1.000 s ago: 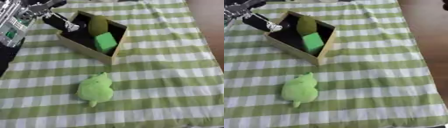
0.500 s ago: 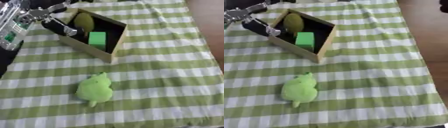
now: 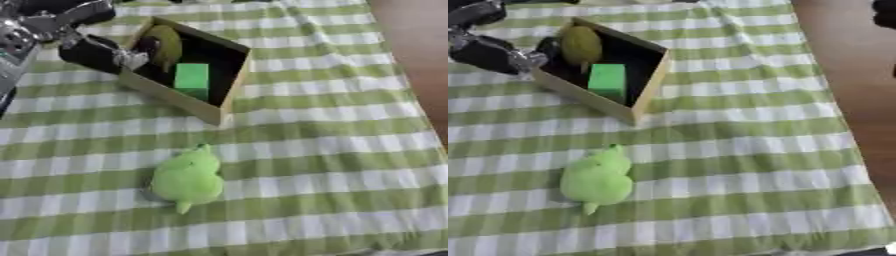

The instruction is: Pick up objects on the table and place them in the box.

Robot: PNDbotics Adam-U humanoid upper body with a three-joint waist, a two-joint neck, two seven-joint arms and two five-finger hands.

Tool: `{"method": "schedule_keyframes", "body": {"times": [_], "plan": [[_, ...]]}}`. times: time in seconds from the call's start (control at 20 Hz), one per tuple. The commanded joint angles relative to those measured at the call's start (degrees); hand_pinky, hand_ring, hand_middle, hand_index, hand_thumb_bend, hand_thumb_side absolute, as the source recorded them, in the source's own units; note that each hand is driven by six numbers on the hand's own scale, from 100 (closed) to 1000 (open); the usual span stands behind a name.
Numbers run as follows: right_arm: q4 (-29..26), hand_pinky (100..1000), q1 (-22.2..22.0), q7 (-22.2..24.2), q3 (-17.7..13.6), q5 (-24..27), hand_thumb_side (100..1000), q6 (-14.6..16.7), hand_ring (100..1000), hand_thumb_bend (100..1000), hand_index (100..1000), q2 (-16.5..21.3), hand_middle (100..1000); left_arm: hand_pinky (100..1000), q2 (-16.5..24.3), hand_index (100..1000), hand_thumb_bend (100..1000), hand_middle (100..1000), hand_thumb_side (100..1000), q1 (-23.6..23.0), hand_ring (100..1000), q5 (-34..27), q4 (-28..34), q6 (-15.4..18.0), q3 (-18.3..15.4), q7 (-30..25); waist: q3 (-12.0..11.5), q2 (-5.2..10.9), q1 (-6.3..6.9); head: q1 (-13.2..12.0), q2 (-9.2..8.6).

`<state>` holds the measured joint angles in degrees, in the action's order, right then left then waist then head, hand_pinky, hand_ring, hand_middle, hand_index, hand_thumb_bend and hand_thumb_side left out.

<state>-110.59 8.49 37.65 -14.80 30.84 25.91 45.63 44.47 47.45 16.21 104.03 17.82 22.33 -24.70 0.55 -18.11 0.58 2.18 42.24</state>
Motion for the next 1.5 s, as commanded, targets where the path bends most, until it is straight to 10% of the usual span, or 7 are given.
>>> {"method": "schedule_keyframes", "body": {"times": [0.05,0.45,1.05,1.5], "plan": [[-0.47,1000,0.14,0.16,-0.85,-0.09,470,0.39,1000,100,932,1.52,473,785,6.51,931,100,827,200,-1.85,831,-7.69,9.22,-2.64,-0.97,-3.27,-0.10,0.86,0.77,0.81,-0.13],[-0.83,1000,0.25,0.23,-0.65,0.34,470,0.60,1000,100,931,1.62,473,793,11.54,925,100,828,248,-5.78,836,-14.14,10.56,-0.69,3.24,-8.66,-0.16,0.92,0.59,1.13,0.14],[-0.51,1000,0.12,1.03,-0.47,0.06,470,0.83,1000,100,933,1.44,471,824,10.76,936,100,844,155,-6.18,867,-7.70,10.56,-0.98,7.73,-10.69,-0.23,0.86,0.46,0.62,0.67],[-0.11,1000,-0.09,1.78,-0.43,-0.20,470,0.69,1000,100,936,1.30,466,896,7.82,971,100,887,813,-5.56,925,-0.05,10.56,-1.79,10.12,-9.71,-0.18,0.98,0.63,0.50,0.85]]}}
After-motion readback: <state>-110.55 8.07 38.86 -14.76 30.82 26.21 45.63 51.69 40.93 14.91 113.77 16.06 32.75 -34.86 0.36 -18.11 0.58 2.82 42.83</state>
